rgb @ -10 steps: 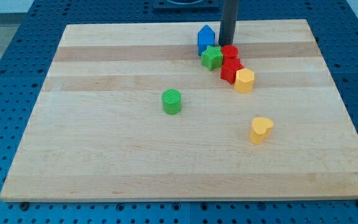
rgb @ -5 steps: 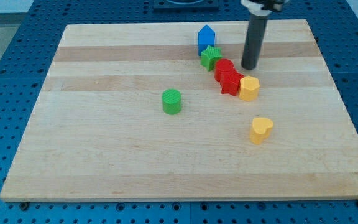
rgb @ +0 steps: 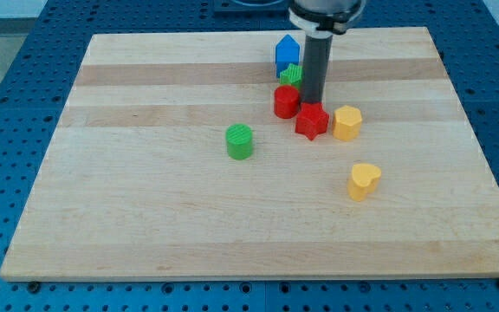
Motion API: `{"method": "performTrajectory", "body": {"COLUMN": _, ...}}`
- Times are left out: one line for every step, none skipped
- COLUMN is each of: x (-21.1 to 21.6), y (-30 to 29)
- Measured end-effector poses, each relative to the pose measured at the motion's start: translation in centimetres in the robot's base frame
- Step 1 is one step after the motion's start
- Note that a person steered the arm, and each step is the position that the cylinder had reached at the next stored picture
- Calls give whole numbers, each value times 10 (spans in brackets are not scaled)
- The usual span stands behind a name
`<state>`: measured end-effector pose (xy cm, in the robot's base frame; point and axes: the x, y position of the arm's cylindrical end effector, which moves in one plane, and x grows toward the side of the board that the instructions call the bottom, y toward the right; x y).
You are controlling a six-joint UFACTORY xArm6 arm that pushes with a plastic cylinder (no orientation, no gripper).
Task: Separate the red star and red circle from each other
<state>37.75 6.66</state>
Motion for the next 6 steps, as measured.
{"method": "performTrajectory", "body": {"x": 1, "y": 3}}
{"method": "performTrajectory", "body": {"x": 1, "y": 4}}
{"method": "performTrajectory", "body": {"x": 1, "y": 6}}
{"method": "performTrajectory", "body": {"x": -4, "y": 12}}
{"method": "performTrajectory", "body": {"x": -17, "y": 12}}
{"method": "performTrajectory", "body": {"x": -23, "y": 12}}
